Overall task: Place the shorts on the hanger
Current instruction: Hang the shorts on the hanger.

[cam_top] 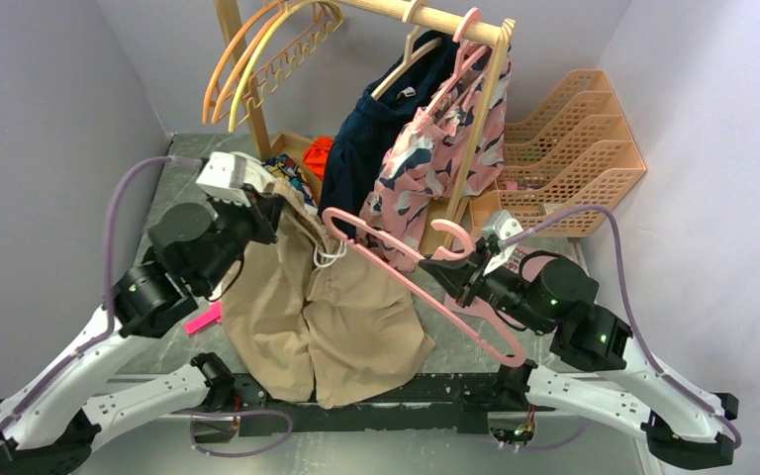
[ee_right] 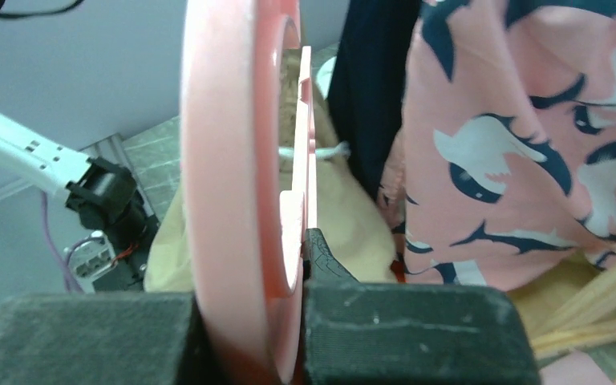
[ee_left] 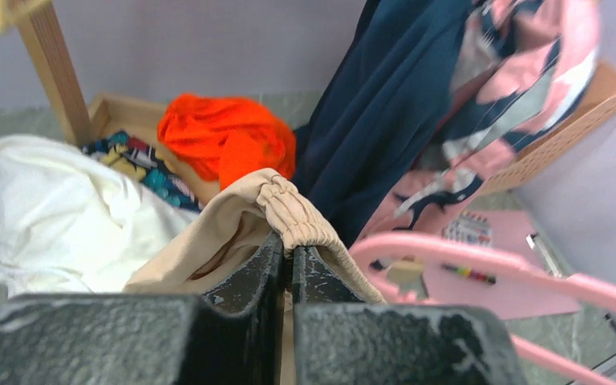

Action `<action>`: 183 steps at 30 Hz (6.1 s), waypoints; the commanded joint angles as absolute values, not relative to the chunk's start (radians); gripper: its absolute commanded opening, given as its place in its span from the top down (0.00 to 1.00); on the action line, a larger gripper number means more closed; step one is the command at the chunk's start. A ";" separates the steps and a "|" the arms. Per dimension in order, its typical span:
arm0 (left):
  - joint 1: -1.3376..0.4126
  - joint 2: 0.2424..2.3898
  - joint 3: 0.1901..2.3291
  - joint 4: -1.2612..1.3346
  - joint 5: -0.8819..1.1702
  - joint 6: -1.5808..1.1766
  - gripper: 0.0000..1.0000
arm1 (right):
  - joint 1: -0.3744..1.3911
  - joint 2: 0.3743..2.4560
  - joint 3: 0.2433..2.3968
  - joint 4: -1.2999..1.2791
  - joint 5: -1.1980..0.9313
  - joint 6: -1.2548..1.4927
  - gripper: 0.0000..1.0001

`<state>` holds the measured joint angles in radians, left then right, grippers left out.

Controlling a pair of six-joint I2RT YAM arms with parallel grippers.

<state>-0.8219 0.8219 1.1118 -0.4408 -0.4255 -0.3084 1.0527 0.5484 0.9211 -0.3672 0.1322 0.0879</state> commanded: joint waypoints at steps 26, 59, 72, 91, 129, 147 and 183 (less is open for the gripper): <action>-0.826 0.920 1.490 -0.583 -0.384 -0.203 0.93 | 1.050 0.784 1.221 -0.516 -0.051 -0.127 1.00; -0.825 0.908 1.423 -0.562 -0.372 -0.225 0.93 | 1.051 0.830 1.179 -0.554 -0.023 -0.152 1.00; -0.825 0.908 1.408 -0.552 -0.356 -0.225 0.93 | 1.051 0.866 1.168 -0.514 -0.280 -0.134 1.00; -0.826 0.911 1.375 -0.518 -0.339 -0.241 0.93 | 1.051 0.879 1.172 -0.438 -0.330 -0.100 1.00; -0.825 0.953 1.374 -0.463 -0.286 -0.265 0.93 | 1.128 1.021 1.076 -0.235 -0.419 0.057 1.00; -0.825 1.028 1.514 -0.459 -0.290 -0.254 0.93 | 1.304 0.977 1.031 -0.341 -0.093 0.003 1.00; -0.825 0.972 1.443 -0.641 -0.426 -0.480 0.93 | 1.312 0.764 0.918 -0.412 0.977 0.233 1.00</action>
<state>-0.8219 1.0092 1.5074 -0.5964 -0.4229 -0.4278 1.3113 0.8165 0.9066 -0.3920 0.7727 0.1799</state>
